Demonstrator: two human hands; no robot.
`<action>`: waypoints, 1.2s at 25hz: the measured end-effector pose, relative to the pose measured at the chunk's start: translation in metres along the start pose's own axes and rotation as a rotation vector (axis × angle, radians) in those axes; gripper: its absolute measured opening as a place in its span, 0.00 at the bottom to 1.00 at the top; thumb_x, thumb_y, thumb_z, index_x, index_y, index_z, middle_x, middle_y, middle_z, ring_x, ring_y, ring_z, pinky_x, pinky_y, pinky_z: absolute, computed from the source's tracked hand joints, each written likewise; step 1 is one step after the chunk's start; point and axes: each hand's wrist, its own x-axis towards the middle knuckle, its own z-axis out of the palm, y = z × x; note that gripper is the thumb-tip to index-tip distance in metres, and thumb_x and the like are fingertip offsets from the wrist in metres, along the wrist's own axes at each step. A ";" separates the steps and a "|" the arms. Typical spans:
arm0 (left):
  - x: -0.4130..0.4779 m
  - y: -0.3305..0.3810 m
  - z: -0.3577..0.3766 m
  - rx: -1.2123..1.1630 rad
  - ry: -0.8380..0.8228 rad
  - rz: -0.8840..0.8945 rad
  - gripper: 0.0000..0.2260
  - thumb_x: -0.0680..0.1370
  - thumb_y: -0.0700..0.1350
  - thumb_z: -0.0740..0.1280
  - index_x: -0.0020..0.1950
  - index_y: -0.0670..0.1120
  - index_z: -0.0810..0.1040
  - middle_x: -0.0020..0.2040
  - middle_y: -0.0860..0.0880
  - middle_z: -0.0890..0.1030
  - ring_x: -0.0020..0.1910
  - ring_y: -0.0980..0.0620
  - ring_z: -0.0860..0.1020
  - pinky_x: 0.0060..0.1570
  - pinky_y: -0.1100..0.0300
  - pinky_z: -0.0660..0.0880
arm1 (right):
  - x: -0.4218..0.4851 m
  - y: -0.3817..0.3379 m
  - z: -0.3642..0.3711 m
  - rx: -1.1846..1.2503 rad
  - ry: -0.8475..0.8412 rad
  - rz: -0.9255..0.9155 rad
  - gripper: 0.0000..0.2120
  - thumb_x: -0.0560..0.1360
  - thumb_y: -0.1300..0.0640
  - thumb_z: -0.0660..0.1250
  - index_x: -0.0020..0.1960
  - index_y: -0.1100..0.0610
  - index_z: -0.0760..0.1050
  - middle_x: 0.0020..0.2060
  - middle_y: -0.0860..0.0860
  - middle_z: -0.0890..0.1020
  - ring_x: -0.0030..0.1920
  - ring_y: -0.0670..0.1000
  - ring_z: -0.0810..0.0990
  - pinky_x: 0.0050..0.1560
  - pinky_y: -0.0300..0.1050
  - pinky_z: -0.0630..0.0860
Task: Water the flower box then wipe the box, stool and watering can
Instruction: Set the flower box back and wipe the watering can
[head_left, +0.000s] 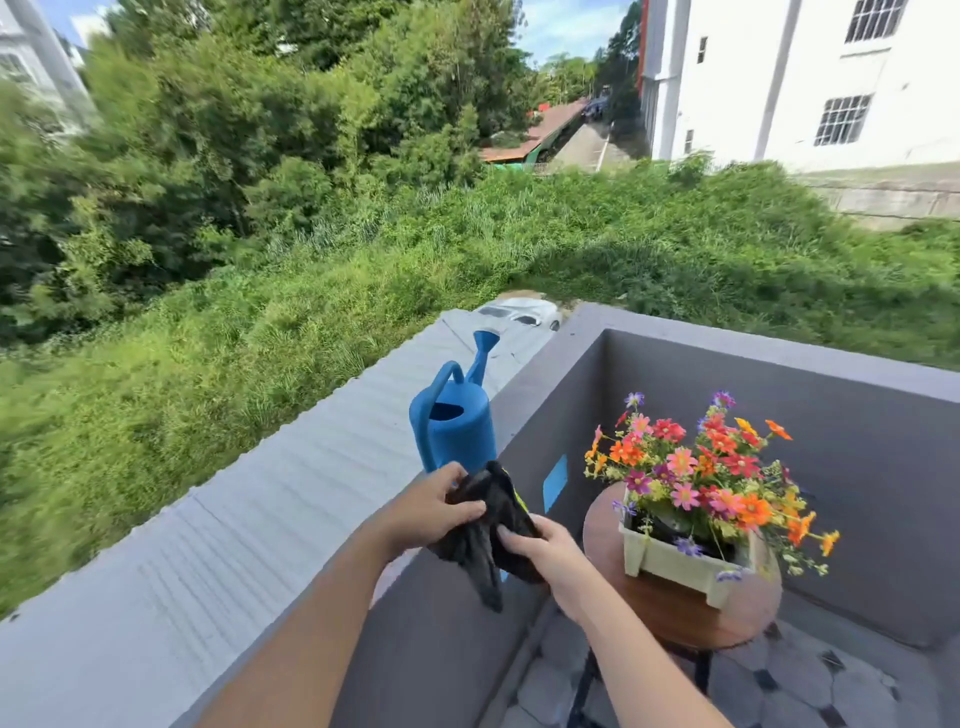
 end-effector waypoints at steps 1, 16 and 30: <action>-0.004 0.006 -0.012 0.048 0.044 -0.006 0.12 0.74 0.48 0.67 0.52 0.44 0.72 0.49 0.41 0.81 0.45 0.46 0.80 0.40 0.53 0.78 | 0.000 -0.009 0.001 -0.026 0.037 -0.018 0.20 0.66 0.54 0.75 0.55 0.60 0.78 0.48 0.57 0.85 0.44 0.50 0.84 0.47 0.43 0.80; 0.109 -0.007 -0.157 -0.185 0.464 0.126 0.12 0.78 0.38 0.61 0.55 0.48 0.82 0.54 0.44 0.80 0.42 0.54 0.77 0.25 0.71 0.73 | 0.165 -0.175 0.054 -0.526 0.166 -0.391 0.15 0.71 0.63 0.70 0.54 0.49 0.75 0.54 0.53 0.80 0.53 0.53 0.79 0.56 0.47 0.76; 0.168 -0.016 -0.120 0.438 0.356 -0.078 0.20 0.73 0.62 0.59 0.48 0.46 0.76 0.47 0.46 0.81 0.46 0.46 0.79 0.44 0.55 0.76 | 0.215 -0.083 0.050 -1.301 0.286 -0.241 0.26 0.81 0.45 0.43 0.77 0.47 0.40 0.77 0.49 0.57 0.72 0.54 0.64 0.67 0.55 0.65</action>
